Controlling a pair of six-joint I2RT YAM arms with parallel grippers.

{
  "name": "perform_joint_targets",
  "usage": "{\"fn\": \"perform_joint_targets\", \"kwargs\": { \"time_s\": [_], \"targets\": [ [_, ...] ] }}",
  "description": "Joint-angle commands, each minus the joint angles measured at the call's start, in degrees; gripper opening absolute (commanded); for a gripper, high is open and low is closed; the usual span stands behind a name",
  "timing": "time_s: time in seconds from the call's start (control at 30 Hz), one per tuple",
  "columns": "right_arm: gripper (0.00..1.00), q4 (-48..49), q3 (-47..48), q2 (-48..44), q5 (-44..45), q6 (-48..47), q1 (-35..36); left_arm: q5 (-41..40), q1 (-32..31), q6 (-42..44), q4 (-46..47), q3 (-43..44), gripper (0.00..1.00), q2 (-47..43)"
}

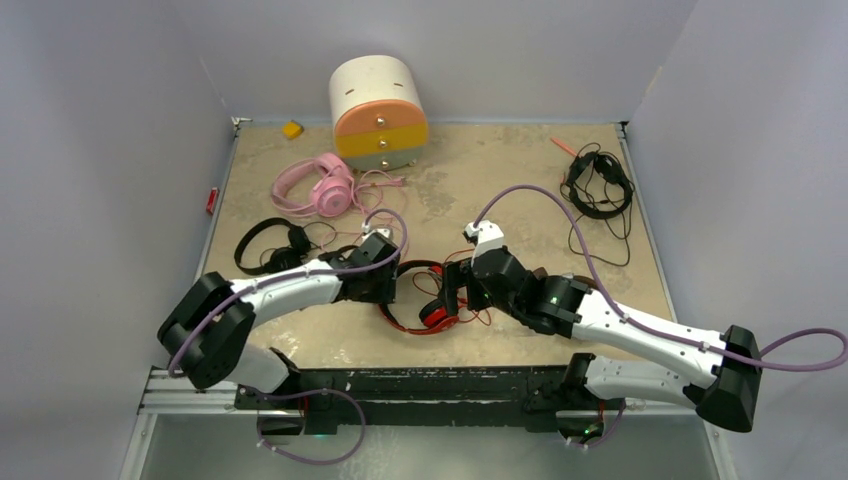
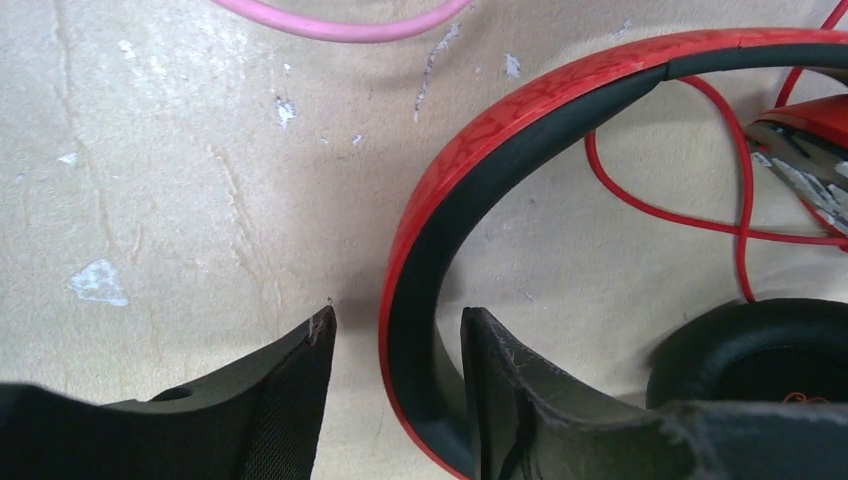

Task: Wrap the headphones
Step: Pick up the headphones from the center of the board.

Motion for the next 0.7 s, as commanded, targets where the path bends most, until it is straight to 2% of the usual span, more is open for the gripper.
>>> {"fn": "perform_joint_targets", "kwargs": {
  "time_s": [0.0, 0.1, 0.2, 0.4, 0.67],
  "targets": [
    [0.97, 0.0, -0.7, -0.6, 2.0, 0.6, 0.0, -2.5, -2.7, 1.2, -1.3, 4.4, 0.47, 3.4],
    [0.97, 0.0, -0.4, 0.0, 2.1, 0.7, -0.1, -6.9, -4.8, 0.5, -4.5, 7.7, 0.44, 7.8],
    [0.97, 0.0, -0.4, 0.1, 2.2, 0.8, -0.1, -12.1, -6.3, -1.1, -9.7, 11.1, 0.36, 12.2],
    [0.97, -1.6, -0.8, -1.3, 3.8, 1.3, -0.1, -13.4, -7.0, -3.3, -9.4, 9.6, 0.00, 11.7],
    [0.97, -3.8, -3.5, -5.1, 5.9, 2.5, -0.1, -18.0, -6.8, -4.7, -10.9, 9.0, 0.00, -0.3]
  ]
}}
